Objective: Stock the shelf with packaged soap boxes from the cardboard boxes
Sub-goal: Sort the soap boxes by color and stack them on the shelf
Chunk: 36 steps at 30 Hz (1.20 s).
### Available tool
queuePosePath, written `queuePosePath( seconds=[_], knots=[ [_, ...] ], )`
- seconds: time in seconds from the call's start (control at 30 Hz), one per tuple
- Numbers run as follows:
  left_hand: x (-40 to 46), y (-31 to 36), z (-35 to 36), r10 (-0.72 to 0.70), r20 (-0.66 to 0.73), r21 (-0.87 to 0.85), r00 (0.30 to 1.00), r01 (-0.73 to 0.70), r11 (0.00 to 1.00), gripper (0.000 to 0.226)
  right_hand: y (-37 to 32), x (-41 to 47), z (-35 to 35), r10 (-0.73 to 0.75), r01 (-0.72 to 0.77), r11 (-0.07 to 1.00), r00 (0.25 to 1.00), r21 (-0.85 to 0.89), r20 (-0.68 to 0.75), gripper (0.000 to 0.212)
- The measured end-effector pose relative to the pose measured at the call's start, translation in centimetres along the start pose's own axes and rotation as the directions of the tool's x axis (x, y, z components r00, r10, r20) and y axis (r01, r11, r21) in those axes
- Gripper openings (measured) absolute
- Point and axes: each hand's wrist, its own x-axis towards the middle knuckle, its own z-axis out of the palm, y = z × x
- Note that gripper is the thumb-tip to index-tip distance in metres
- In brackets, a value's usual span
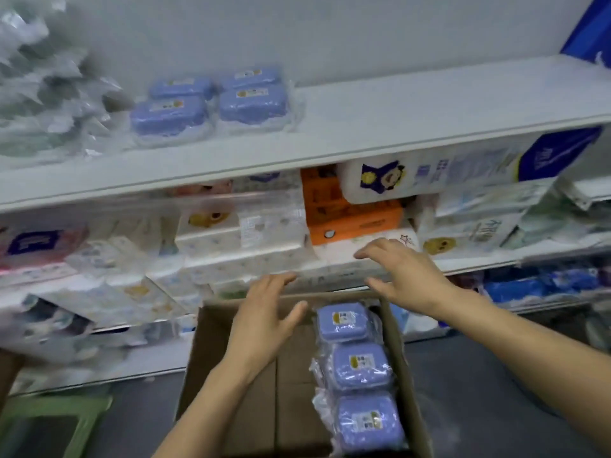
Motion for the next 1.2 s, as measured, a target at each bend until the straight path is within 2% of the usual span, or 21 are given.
queuePosePath(
  seconds=[0.17, 0.33, 0.47, 0.67, 0.8, 0.93, 1.07, 1.2],
  knots=[
    [-4.2, -2.6, 7.0, -0.213, 0.225, -0.036, 0.951, 0.226, 0.973, 0.046, 3.6, -3.0, 8.5, 0.124, -0.127, 0.992, 0.935, -0.013, 0.332, 0.053],
    [-5.7, -5.1, 11.8, -0.336, 0.368, -0.057, 0.867, 0.382, 0.923, 0.047, 4.6, -1.7, 14.4, 0.186, -0.18, 0.982, 0.882, -0.054, 0.433, 0.061],
    [-5.6, -6.4, 15.1, -0.368, 0.41, -0.095, 0.835, 0.44, 0.893, 0.05, 4.7, 0.8, 18.4, 0.168, -0.124, 0.984, 0.881, -0.126, 0.443, 0.063],
    [-4.8, -6.2, 19.1, -0.3, 0.407, -0.024, 0.863, 0.338, 0.941, 0.063, 4.6, 2.7, 22.4, 0.165, -0.032, 0.954, 0.884, -0.297, 0.437, 0.068],
    [-4.2, -5.2, 21.8, -0.112, 0.491, 0.047, 0.864, 0.102, 0.994, 0.079, 4.9, 3.3, 22.8, 0.131, 0.018, 0.938, 0.906, -0.347, 0.401, 0.066],
    [-3.2, -4.9, 23.6, -0.079, 0.538, 0.232, 0.839, -0.057, 0.971, 0.093, 5.5, 2.9, 22.0, 0.109, 0.015, 0.945, 0.928, -0.328, 0.357, 0.071],
    [-3.1, -5.0, 23.2, -0.099, 0.553, 0.254, 0.827, -0.054, 0.966, 0.097, 5.7, 1.4, 19.4, 0.153, -0.069, 0.957, 0.945, -0.282, 0.289, 0.08],
    [-4.5, -6.1, 18.8, -0.145, 0.502, 0.186, 0.853, 0.057, 0.981, 0.092, 6.1, -0.3, 15.5, 0.219, -0.181, 0.968, 0.946, -0.174, 0.238, 0.091]
  ],
)
